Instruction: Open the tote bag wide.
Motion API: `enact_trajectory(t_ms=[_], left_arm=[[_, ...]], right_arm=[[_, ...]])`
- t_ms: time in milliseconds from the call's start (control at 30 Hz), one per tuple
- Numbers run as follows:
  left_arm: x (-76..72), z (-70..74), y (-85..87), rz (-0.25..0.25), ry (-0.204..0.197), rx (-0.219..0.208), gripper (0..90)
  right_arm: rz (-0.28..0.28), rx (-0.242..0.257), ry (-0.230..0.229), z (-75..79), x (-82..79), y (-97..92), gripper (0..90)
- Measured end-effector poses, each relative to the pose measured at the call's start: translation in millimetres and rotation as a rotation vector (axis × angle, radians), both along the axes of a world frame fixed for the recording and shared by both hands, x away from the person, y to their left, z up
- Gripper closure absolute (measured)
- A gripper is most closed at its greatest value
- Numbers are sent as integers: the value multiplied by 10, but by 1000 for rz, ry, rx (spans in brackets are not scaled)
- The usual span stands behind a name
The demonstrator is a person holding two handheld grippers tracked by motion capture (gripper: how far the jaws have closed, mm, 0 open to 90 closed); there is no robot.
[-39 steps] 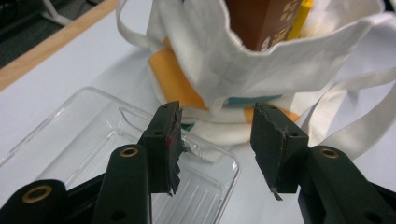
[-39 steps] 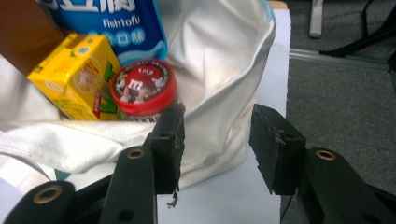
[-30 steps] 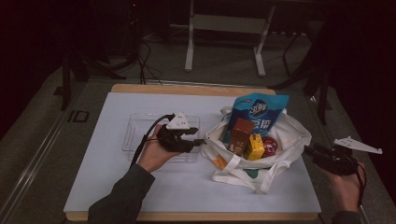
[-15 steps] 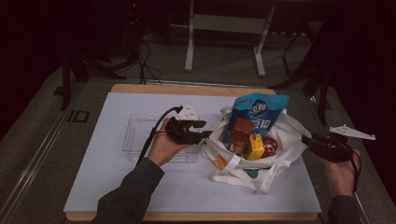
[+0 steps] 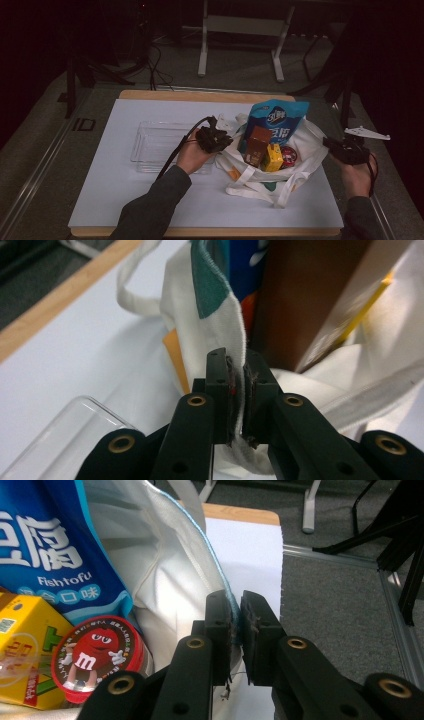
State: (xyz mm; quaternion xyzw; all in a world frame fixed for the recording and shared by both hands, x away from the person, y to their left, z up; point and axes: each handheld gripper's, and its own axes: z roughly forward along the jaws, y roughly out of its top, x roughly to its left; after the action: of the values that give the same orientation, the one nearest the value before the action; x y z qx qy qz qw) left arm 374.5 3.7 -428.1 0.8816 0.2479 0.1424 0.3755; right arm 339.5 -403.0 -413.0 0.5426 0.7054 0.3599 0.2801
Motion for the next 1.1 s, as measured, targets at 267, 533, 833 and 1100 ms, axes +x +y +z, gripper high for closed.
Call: enact_trajectory(t_ms=[267, 533, 833, 1100], left_arm=[[53, -132, -107, 2, 7, 72, 853], [58, -245, -181, 2, 9, 133, 860], [72, -313, -172, 32, 16, 164, 871], [103, -283, -109, 97, 5, 182, 881]], right_arm=[[-11, -4, 42, -157, 107, 65, 838], [-31, -22, 131, -405, 222, 102, 842], [-71, -8, 200, -652, 273, 68, 844], [-90, -40, 215, -721, 253, 51, 842]])
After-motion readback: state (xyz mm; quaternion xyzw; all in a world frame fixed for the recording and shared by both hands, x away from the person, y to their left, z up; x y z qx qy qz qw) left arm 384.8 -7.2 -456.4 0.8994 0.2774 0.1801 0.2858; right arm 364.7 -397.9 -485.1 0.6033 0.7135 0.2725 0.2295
